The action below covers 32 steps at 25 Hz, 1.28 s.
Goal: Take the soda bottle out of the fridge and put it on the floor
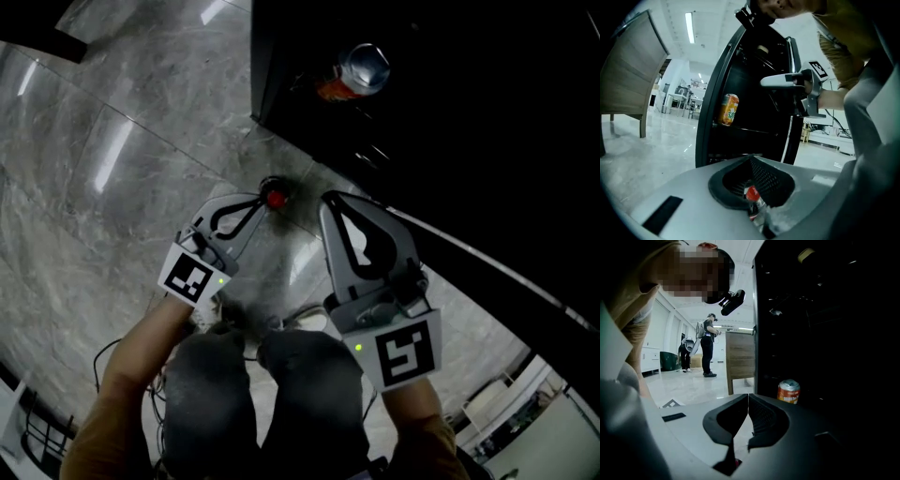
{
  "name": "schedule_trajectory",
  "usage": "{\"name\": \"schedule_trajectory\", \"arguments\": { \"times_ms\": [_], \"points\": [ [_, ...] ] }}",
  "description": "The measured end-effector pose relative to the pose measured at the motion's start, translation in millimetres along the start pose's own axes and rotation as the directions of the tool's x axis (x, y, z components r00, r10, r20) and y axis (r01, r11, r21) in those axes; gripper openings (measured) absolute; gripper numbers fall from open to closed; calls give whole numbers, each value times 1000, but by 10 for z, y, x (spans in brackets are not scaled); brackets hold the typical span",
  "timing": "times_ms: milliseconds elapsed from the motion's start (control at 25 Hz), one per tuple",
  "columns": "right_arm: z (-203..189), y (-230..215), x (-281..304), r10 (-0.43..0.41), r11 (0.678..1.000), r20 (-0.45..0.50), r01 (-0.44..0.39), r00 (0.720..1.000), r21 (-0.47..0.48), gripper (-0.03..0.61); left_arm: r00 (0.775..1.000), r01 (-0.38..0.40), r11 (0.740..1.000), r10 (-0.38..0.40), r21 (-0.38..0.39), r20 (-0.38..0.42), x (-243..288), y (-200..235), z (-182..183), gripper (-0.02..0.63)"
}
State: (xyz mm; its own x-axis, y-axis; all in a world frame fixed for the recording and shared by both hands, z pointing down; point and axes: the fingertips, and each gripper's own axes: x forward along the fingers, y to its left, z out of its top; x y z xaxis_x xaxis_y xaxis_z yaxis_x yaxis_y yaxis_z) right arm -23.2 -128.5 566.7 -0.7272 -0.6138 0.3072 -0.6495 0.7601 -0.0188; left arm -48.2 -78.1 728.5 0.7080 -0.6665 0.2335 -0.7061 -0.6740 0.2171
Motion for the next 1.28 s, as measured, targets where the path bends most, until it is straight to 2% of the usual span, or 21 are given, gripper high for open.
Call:
{"name": "schedule_trajectory", "arguments": {
  "times_ms": [40, 160, 200, 280, 320, 360, 520, 600, 760, 1040, 1280],
  "points": [
    [73, 49, 15, 14, 1000, -2, -14, 1000, -2, 2, 1000, 0, 1000, 0, -5, -3, 0, -6, 91, 2],
    [233, 200, -24, 46, 999, -29, -46, 999, -2, 1, 999, 54, 995, -53, 88, -14, -48, -164, 410, 0],
    [270, 245, -72, 52, 999, -50, -52, 997, 5, 1, 998, 57, 996, -55, 69, -28, -101, -242, 486, 0],
    [382, 297, -156, 59, 998, -82, -58, 995, 19, 0, 998, 13, 999, -16, -52, -58, -223, -328, 610, 1],
    [460, 315, -175, 60, 998, -84, -58, 995, 24, 0, 998, -14, 996, 8, -89, -68, -286, -326, 688, 0],
    [532, 338, -195, 62, 998, -83, -59, 995, 30, 0, 997, -30, 995, 23, -93, -77, -351, -320, 769, 1],
    [699, 446, -363, 72, 996, -111, -66, 991, 57, 1, 996, -31, 999, 29, -31, -87, -555, -468, 1031, 0],
    [827, 464, -473, 62, 996, -125, -52, 990, 79, 2, 996, -24, 999, 22, -29, -89, -642, -618, 1156, 0],
    [1242, 419, -644, 18, 998, -101, -12, 995, 57, 0, 995, -41, 998, 36, -47, -95, -780, -761, 1528, 0],
    [1676, 301, -1069, -51, 996, -114, 58, 992, 65, 0, 996, -63, 998, 62, -5, -57, -905, -887, 2344, 1],
    [2120, 388, -1252, -66, 996, -90, 71, 994, 54, 0, 997, -74, 997, 74, 15, -34, -1047, -1015, 2824, 1]
  ]
}}
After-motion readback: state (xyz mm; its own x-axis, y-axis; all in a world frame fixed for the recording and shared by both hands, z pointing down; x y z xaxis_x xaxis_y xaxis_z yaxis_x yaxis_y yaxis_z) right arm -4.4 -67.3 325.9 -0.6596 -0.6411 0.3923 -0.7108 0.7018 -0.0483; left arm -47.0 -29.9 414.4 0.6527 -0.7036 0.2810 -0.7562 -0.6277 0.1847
